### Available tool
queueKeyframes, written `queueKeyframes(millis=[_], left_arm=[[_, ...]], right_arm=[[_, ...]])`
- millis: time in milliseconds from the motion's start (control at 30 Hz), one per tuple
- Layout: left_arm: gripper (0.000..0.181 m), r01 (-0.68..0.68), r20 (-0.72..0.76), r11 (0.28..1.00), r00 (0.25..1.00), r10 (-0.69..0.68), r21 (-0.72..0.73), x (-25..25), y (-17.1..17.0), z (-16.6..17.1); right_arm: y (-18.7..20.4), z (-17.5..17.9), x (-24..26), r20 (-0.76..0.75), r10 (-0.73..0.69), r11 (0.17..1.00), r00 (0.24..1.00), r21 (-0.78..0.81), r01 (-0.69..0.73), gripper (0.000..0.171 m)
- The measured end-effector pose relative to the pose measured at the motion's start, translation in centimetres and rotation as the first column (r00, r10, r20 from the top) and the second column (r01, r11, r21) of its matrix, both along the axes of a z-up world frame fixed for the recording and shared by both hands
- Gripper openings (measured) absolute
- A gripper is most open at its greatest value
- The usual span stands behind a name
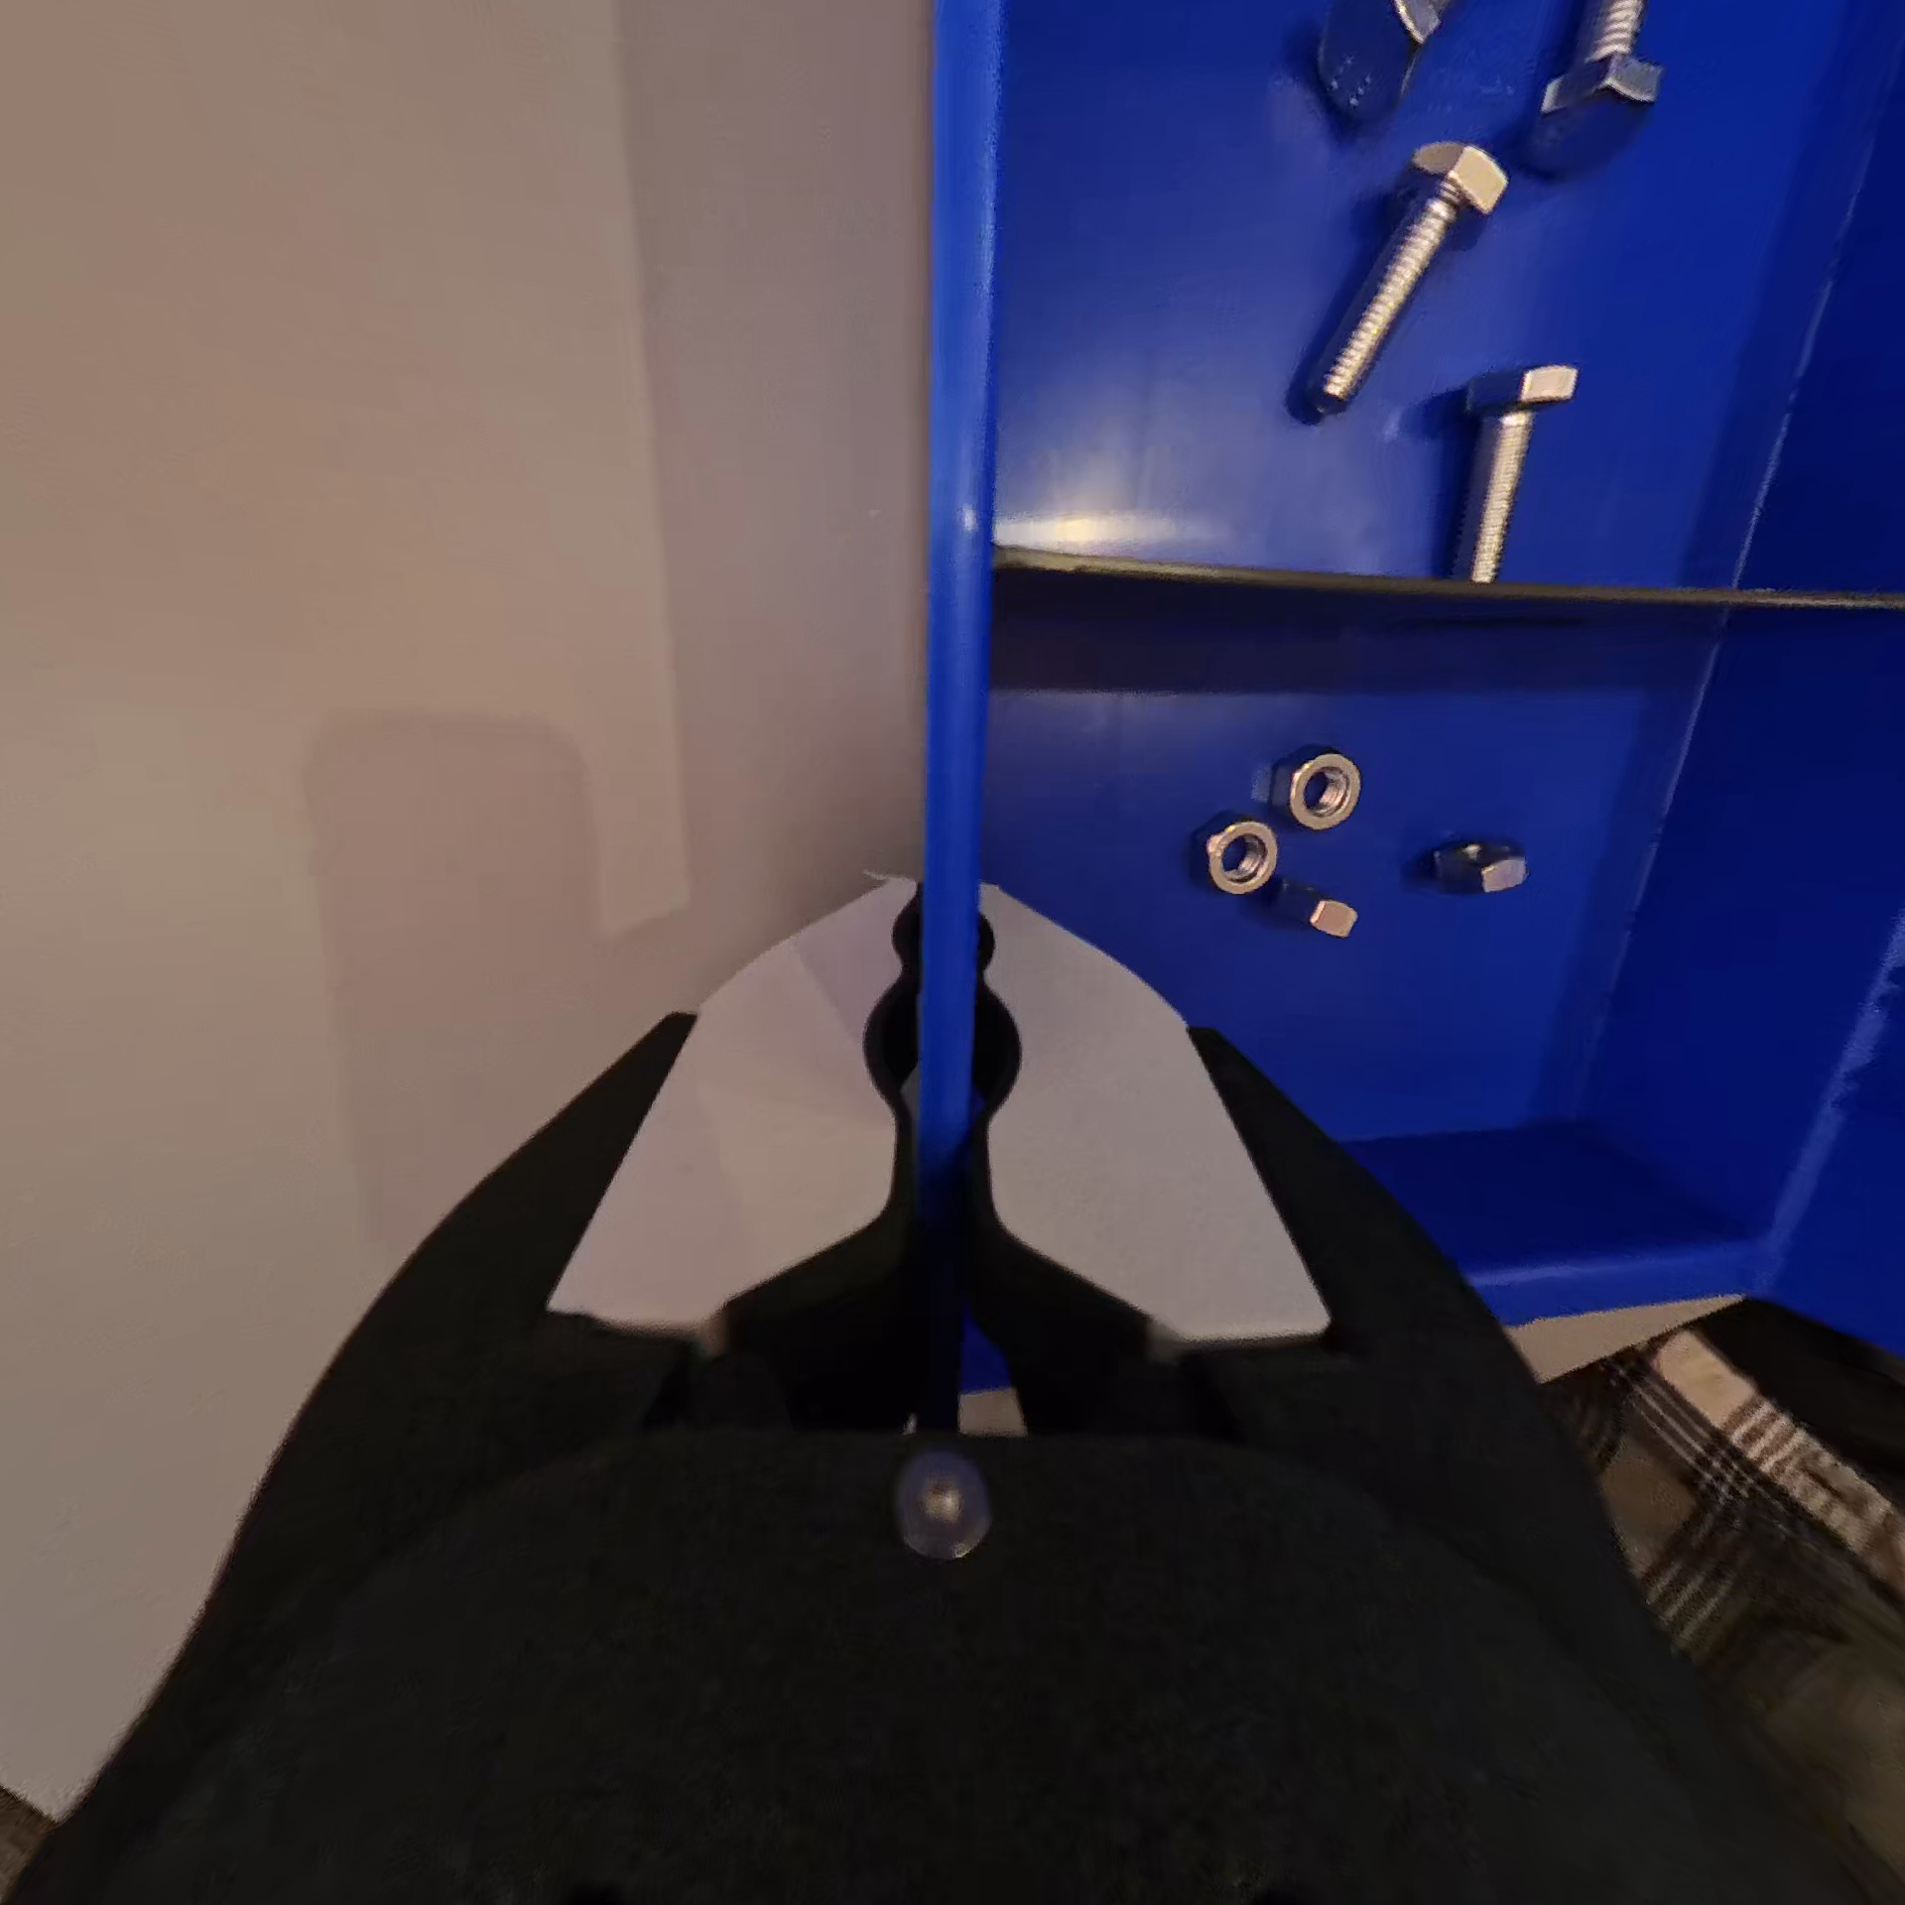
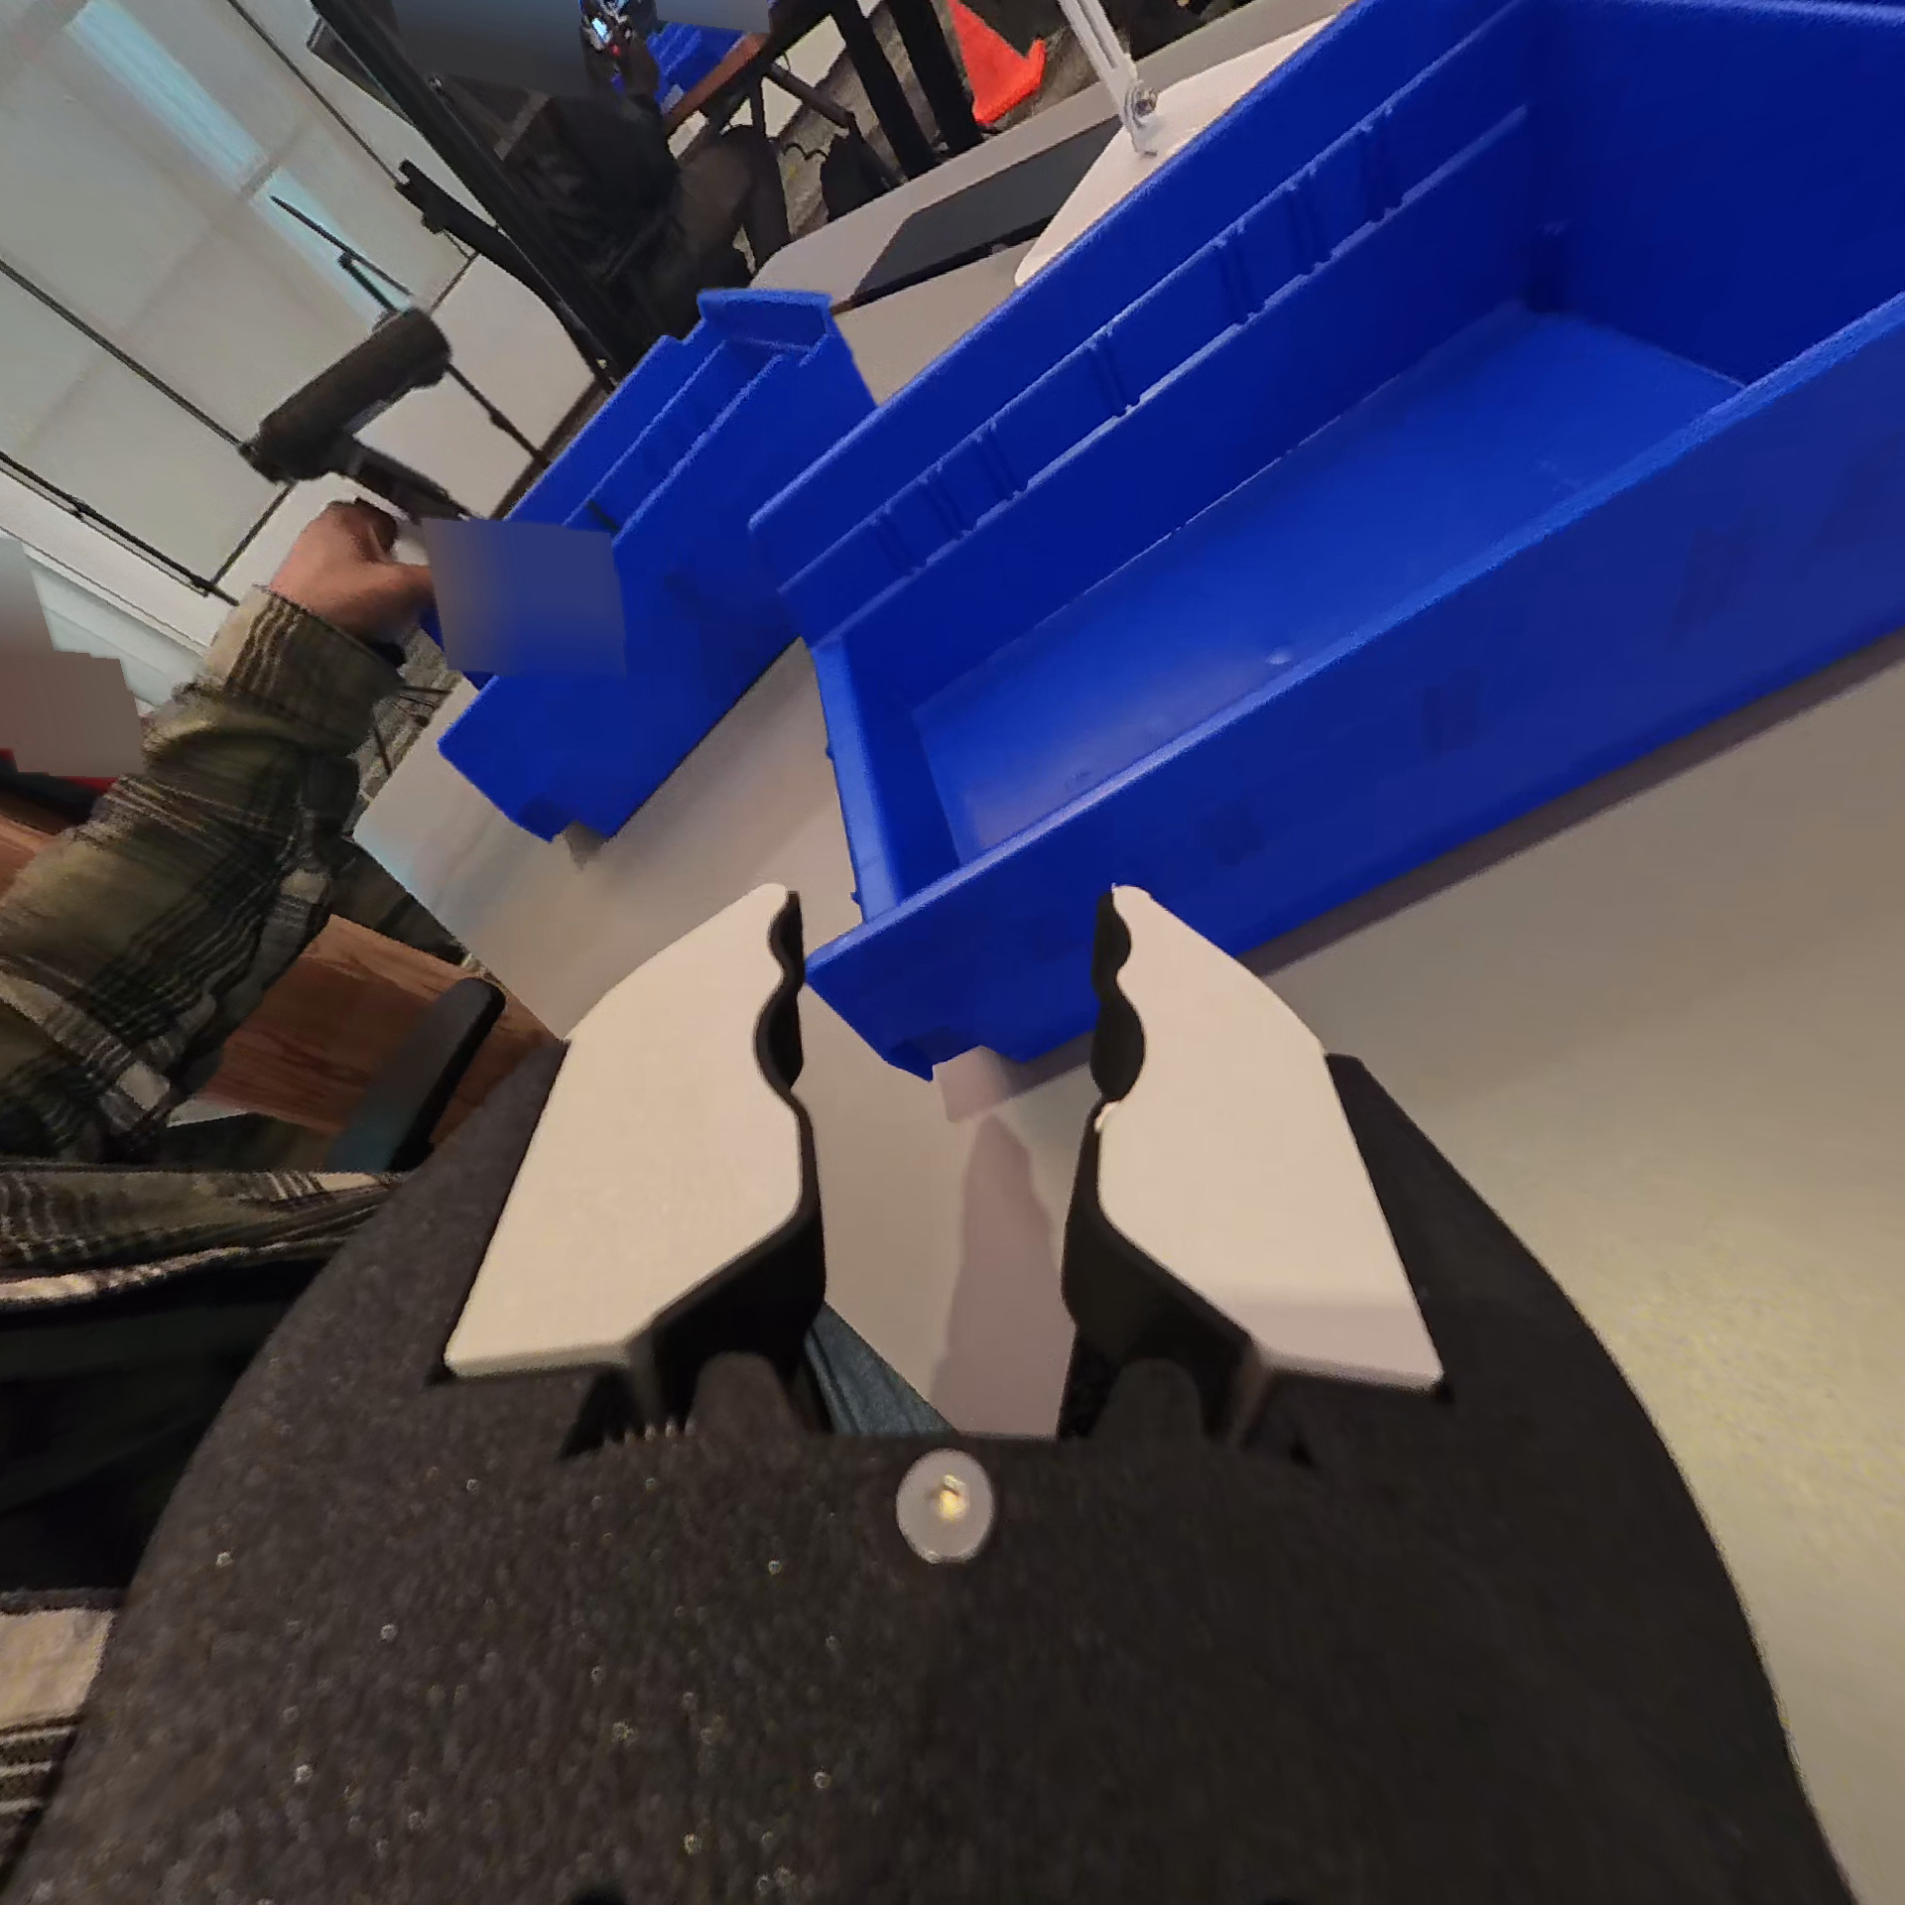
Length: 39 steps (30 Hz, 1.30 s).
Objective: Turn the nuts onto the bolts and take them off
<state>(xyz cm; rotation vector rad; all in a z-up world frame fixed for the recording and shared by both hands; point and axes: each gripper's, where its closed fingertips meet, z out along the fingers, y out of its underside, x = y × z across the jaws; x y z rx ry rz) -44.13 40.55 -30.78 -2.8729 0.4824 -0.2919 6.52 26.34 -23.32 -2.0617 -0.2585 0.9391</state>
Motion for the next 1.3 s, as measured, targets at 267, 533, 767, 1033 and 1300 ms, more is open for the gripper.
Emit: queueKeyframes(millis=[267, 533, 767, 1033, 1300], left_arm=[[0.005, -0.215, -0.006, 0.977, 0.977, 0.215, 0.011, -9.3, -2.3, 0.1], [0.005, -0.449, -0.011, 0.893, 0.893, 0.449, 0.013, -20.7, -5.9, 0.2], [0.005, -0.465, -0.006, 0.885, 0.885, 0.465, 0.012, -24.4, -6.6, 0.3], [0.005, -0.402, -0.004, 0.916, 0.916, 0.402, 0.008, -25.6, -5.9, 0.3], [0.005, -0.377, -0.009, 0.926, 0.926, 0.377, 0.012, -25.7, -5.7, 0.3]], right_arm=[[0.0, -0.6, 0.2, -0.016, 0.013, 1.0, 1.0, -0.005, -0.013, 0.053], [0.0, -1.0, 0.6, -0.026, 0.005, 1.0, 1.0, -0.014, -0.005, 0.053], [0.0, -1.1, -0.2, -0.029, 0.022, 0.999, 0.999, -0.023, -0.023, 0.053], [-0.2, -0.5, 0.0, -0.009, 0.008, 1.0, 1.0, -0.019, -0.009, 0.052], [-0.2, -0.4, -0.6, 0.001, 0.02, 1.0, 1.0, -0.022, -0.02, 0.052]])
